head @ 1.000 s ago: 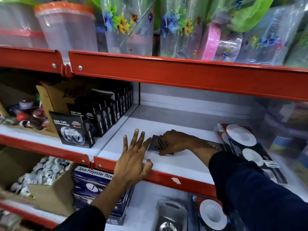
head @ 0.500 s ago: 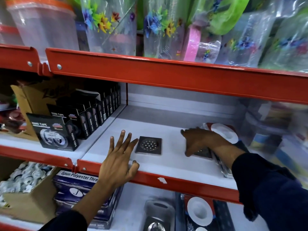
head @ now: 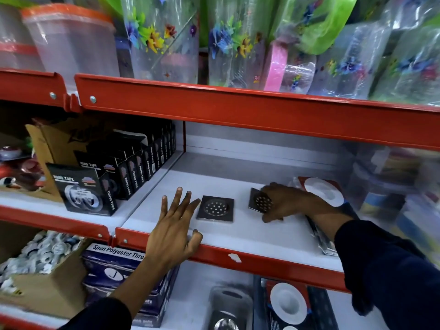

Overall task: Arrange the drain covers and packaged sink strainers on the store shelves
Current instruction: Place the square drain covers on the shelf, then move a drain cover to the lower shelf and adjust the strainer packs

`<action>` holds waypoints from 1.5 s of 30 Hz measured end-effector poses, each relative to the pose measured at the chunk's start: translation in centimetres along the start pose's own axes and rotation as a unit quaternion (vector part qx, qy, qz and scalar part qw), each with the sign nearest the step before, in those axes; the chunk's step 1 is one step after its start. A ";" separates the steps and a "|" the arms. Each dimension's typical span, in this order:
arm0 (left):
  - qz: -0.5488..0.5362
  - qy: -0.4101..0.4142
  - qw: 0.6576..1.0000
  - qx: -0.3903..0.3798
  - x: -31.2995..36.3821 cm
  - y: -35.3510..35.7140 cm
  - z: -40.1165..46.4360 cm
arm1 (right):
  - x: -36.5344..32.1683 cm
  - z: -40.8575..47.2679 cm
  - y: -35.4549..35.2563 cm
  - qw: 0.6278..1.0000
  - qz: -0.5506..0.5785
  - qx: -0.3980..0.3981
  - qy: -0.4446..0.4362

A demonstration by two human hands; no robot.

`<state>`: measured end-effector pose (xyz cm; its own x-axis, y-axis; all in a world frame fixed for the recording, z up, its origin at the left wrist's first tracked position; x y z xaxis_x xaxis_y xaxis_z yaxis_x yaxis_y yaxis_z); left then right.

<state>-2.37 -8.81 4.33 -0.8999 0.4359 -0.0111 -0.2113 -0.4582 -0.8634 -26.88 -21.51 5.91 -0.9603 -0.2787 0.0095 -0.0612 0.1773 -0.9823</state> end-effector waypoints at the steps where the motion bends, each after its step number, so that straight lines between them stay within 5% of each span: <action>1: 0.001 -0.002 1.000 -0.002 -0.1 0.1 -0.1 | -1.7 0.4 -0.4 0.999 0.027 0.010 -0.025; 8: -0.001 -0.001 1.000 0.001 -0.1 0.1 -0.1 | -10.6 2.4 0.3 0.994 0.048 -0.032 -0.090; 25: 0.002 0.002 1.000 0.001 -0.2 0.2 0.1 | -12.8 3.0 1.0 0.994 0.054 -0.057 -0.078; 36: 0.040 0.004 0.999 -0.023 0.3 0.1 -0.2 | -8.5 -4.0 -0.9 0.994 0.005 0.092 -0.050; 45: -0.033 0.048 0.998 0.022 7.1 -0.2 1.7 | 4.5 -11.5 -2.2 0.943 0.083 0.274 0.171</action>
<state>-9.37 -6.88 5.31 -0.8436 0.5370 -0.0057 -0.2869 -0.4596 -0.8405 -34.19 -12.33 10.24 -0.9817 0.0470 -0.1843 0.1567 -0.3494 -0.9238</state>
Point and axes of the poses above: each hand's wrist, its own z-axis towards the middle knuckle, its own y-axis out of the palm, x = y × z, the point moved 10 cm from there along z, towards the middle knuckle, and after that the axes turned 9 degrees about y, right-handed, at the moved point
